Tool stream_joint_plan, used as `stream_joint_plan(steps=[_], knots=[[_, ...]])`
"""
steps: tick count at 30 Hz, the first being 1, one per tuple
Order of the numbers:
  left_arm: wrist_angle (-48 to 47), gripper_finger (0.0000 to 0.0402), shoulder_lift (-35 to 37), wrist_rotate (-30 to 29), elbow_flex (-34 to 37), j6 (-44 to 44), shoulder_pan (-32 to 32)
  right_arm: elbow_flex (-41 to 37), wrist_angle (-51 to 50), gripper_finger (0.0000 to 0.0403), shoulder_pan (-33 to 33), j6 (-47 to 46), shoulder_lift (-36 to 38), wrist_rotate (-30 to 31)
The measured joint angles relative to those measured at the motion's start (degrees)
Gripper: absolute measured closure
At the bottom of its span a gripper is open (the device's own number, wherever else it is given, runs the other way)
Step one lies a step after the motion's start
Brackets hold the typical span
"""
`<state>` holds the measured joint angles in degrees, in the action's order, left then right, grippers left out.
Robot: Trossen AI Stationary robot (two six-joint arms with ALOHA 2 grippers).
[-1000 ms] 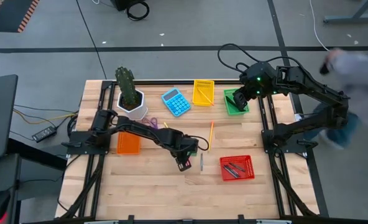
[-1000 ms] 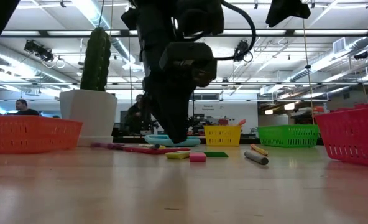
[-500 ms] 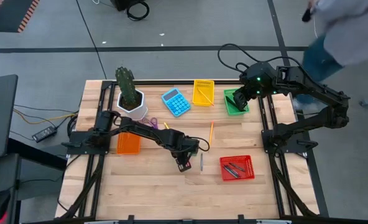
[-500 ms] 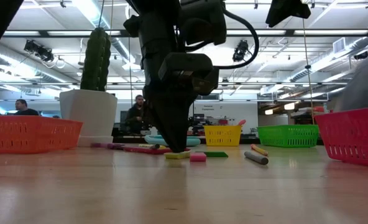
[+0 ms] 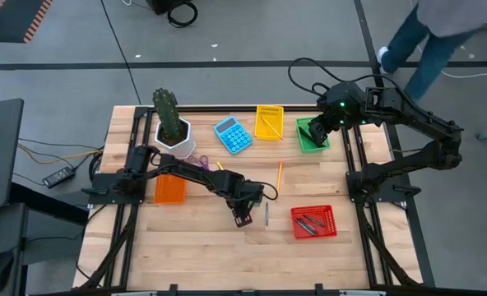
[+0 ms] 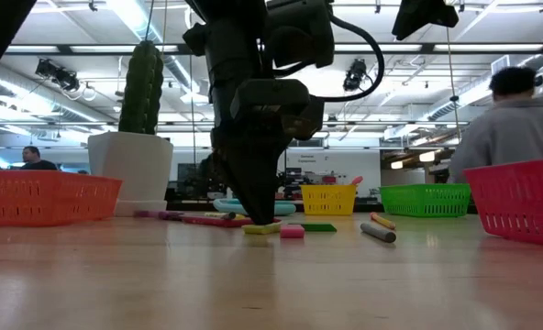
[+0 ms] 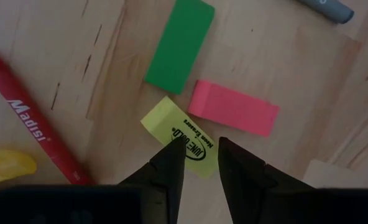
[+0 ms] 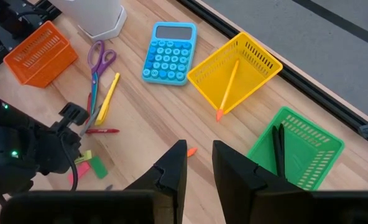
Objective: Sort crayons/erasers/pens/pencils in bins
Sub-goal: Put the yellow eraser into the orange bin
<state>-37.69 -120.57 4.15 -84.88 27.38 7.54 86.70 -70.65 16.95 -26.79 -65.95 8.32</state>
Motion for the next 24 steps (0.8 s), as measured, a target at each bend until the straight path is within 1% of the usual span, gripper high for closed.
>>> stream_joint_plan(steps=[9,18,24], knots=[[0.1,0.0294,-0.1,0.5,0.1,0.9,-1.2,0.0,0.0,0.0319,0.0,0.0,0.0,0.0],[0.6,0.0294,-0.1,0.1,0.1,12.4,-1.0,0.0,0.0,0.0319,0.0,0.0,0.0,0.0],[-0.1,0.0292,-0.1,-0.1,0.1,14.5,-1.2,0.0,0.0,0.0319,0.0,0.0,0.0,0.0]])
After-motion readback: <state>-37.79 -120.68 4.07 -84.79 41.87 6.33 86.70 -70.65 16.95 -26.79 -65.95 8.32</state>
